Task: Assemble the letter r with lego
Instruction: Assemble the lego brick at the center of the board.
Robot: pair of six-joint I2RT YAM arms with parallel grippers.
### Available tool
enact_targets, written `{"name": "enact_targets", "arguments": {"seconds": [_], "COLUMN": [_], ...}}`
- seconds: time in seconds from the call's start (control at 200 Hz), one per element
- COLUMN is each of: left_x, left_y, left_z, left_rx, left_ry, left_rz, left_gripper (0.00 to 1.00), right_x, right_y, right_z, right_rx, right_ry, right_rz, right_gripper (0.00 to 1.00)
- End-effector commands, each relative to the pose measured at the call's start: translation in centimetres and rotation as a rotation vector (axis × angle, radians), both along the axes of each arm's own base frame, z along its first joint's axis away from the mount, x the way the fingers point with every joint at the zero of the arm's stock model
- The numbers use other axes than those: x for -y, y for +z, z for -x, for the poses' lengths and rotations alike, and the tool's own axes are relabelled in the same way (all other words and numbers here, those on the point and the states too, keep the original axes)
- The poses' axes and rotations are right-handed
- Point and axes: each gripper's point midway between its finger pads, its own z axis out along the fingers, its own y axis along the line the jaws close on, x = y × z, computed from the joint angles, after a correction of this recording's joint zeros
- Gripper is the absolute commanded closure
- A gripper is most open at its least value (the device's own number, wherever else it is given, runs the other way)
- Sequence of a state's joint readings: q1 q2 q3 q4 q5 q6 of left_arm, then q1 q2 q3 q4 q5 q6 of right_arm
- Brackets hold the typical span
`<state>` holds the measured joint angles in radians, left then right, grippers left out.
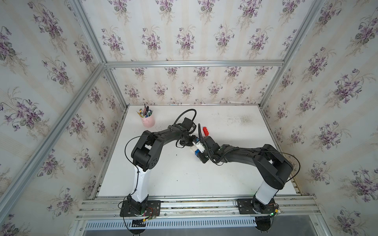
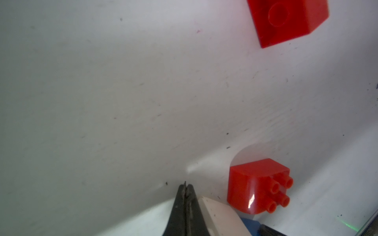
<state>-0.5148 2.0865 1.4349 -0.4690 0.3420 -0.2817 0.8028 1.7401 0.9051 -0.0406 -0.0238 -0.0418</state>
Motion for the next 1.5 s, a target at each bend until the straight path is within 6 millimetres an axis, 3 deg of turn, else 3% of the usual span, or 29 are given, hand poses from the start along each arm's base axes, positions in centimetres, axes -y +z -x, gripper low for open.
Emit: {"name": "enact_targets", "arguments": {"seconds": [0.0,0.405,0.934,1.184,1.494], "left_x": [0.8,0.9,1.3,1.7,2.5], "left_y": [0.4,-0.1,-0.6,-1.1,-1.7], "left_z": [0.5,1.0,1.4,3.0,4.0], "left_rx": [-0.018,-0.036,-0.053,-0.087,-0.116], "left_ry": [-0.020,-0.029,-0.049,-0.076,-0.096], "left_rz": [0.034,0.028,0.028,0.016,0.026], "left_gripper": [0.96,0.96,0.96,0.96,0.96], "right_x": [-0.8,-0.2,-0.5,-0.3,-0.8], "right_y": [0.6,1.8,2.1,2.9,2.7], "right_z": [-0.6,-2.4,-2.7,-3.5,-3.0], "right_rx": [0.037,0.144,0.183,0.246,0.244], "right_ry": [0.020,-0.047,-0.040,-0.073,-0.088], "right_rz": [-0.028,-0.034,-0.059,-0.086,-0.171], "right_gripper": [0.75,0.75,0.76,0.75,0.75]}}
